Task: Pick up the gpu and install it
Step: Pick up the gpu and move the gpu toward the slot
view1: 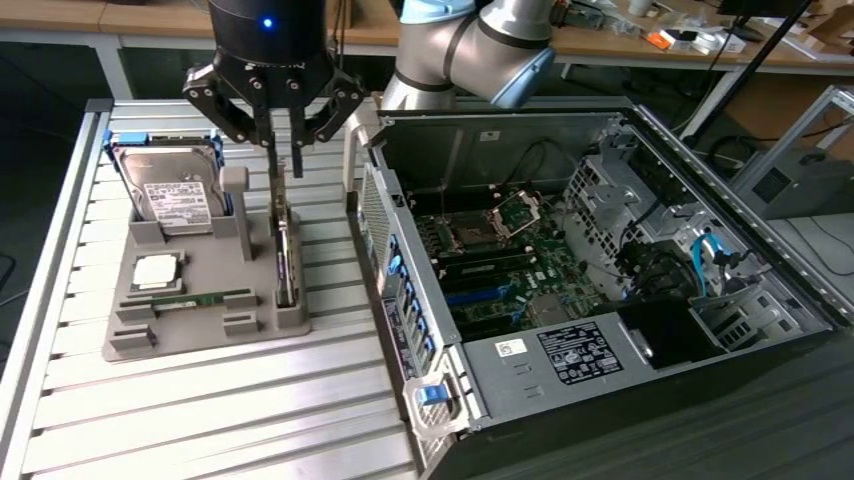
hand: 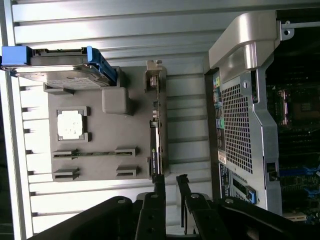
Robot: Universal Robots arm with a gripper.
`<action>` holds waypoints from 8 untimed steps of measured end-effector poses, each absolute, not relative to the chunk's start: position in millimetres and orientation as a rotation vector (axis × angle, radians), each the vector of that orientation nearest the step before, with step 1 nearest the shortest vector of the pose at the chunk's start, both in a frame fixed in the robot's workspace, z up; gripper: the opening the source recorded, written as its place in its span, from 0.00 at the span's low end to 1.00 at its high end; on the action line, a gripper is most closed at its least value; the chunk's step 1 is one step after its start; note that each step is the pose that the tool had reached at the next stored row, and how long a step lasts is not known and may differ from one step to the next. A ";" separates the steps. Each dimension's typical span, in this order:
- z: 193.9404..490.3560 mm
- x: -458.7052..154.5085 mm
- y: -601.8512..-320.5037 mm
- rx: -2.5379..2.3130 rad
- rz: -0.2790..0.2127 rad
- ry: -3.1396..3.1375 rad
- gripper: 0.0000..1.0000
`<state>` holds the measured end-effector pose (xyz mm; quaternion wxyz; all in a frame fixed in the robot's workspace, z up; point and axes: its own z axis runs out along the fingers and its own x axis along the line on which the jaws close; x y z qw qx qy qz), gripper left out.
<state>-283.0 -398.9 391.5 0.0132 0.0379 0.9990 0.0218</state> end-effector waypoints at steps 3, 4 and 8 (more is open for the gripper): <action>391.5 -283.0 -398.9 0.118 0.068 3.112 0.36; 391.5 -283.0 -398.9 0.118 0.068 3.112 0.42; 391.5 -283.0 -398.9 0.118 0.068 3.112 0.60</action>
